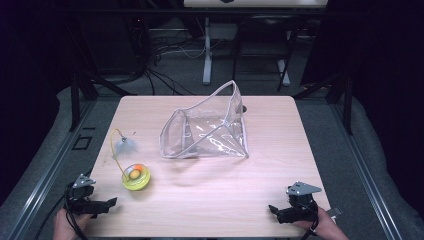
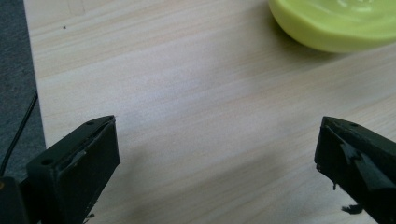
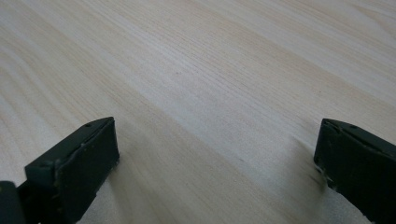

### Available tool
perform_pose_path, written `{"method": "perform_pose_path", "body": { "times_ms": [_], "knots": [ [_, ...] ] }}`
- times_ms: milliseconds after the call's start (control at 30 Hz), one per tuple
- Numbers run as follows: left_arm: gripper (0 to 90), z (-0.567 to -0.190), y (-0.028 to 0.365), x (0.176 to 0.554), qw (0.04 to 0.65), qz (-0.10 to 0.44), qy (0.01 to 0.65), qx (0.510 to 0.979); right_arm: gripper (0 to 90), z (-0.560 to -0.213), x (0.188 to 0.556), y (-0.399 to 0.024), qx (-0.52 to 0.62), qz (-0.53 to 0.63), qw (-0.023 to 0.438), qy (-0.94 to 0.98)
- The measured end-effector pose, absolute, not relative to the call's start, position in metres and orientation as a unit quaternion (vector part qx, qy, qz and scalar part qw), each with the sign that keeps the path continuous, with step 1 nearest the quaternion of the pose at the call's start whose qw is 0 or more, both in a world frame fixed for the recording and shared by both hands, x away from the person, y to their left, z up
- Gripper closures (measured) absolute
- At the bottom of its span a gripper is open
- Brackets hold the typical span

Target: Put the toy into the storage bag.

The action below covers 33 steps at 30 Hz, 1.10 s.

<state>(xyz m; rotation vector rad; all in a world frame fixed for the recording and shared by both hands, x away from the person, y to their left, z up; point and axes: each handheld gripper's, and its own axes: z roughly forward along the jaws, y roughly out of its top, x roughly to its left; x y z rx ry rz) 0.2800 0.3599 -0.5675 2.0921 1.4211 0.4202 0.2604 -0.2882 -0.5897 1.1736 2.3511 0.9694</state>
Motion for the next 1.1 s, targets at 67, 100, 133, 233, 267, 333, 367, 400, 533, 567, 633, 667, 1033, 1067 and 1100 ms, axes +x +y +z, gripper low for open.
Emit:
{"method": "perform_pose_path", "body": {
  "times_ms": [67, 100, 133, 233, 267, 333, 367, 400, 533, 567, 633, 667, 1033, 1067, 1100],
  "knots": [
    [0.0, -0.565, 0.36, 0.28, 0.285, 0.158, 0.534, 0.781, 0.0, -0.59, 0.26, -0.288, 0.413, 0.341, 0.17, 0.827],
    [0.0, -0.562, 0.361, 0.28, 0.285, 0.156, 0.533, 0.782, 0.0, -0.59, 0.26, -0.288, 0.413, 0.341, 0.17, 0.827],
    [0.0, -0.559, 0.361, 0.28, 0.287, 0.155, 0.534, 0.78, 0.0, -0.59, 0.26, -0.288, 0.413, 0.341, 0.17, 0.827],
    [0.0, -0.552, 0.362, 0.28, 0.292, 0.157, 0.533, 0.779, 0.0, -0.59, 0.26, -0.288, 0.413, 0.341, 0.17, 0.827],
    [0.0, -0.55, 0.363, 0.28, 0.293, 0.16, 0.532, 0.778, 0.0, -0.59, 0.26, -0.288, 0.413, 0.341, 0.17, 0.827],
    [0.0, -0.546, 0.364, 0.28, 0.298, 0.162, 0.533, 0.775, 0.0, -0.59, 0.26, -0.288, 0.413, 0.341, 0.17, 0.827],
    [0.0, -0.543, 0.365, 0.28, 0.301, 0.162, 0.533, 0.774, 0.0, -0.59, 0.26, -0.288, 0.413, 0.341, 0.17, 0.827],
    [0.0, -0.542, 0.364, 0.28, 0.305, 0.162, 0.534, 0.772, 0.0, -0.59, 0.26, -0.288, 0.413, 0.341, 0.17, 0.827],
    [0.0, -0.536, 0.362, 0.28, 0.31, 0.159, 0.531, 0.773, 0.0, -0.59, 0.26, -0.288, 0.413, 0.341, 0.17, 0.827],
    [0.0, -0.534, 0.361, 0.28, 0.306, 0.158, 0.528, 0.777, 0.0, -0.59, 0.26, -0.288, 0.413, 0.341, 0.17, 0.827],
    [0.0, -0.53, 0.358, 0.281, 0.308, 0.159, 0.523, 0.779, 0.0, -0.59, 0.26, -0.288, 0.413, 0.341, 0.17, 0.827],
    [0.0, -0.527, 0.356, 0.281, 0.31, 0.16, 0.52, 0.78, 0.0, -0.59, 0.26, -0.288, 0.413, 0.341, 0.17, 0.827],
    [0.0, -0.501, 0.337, 0.288, 0.331, 0.17, 0.498, 0.783, 0.0, -0.59, 0.26, -0.288, 0.413, 0.341, 0.17, 0.827],
    [0.0, -0.5, 0.336, 0.289, 0.332, 0.171, 0.497, 0.783, 0.0, -0.59, 0.26, -0.288, 0.413, 0.341, 0.17, 0.827],
    [0.0, -0.498, 0.335, 0.29, 0.336, 0.17, 0.496, 0.782, 0.0, -0.59, 0.26, -0.288, 0.413, 0.341, 0.17, 0.827]
  ]
}}
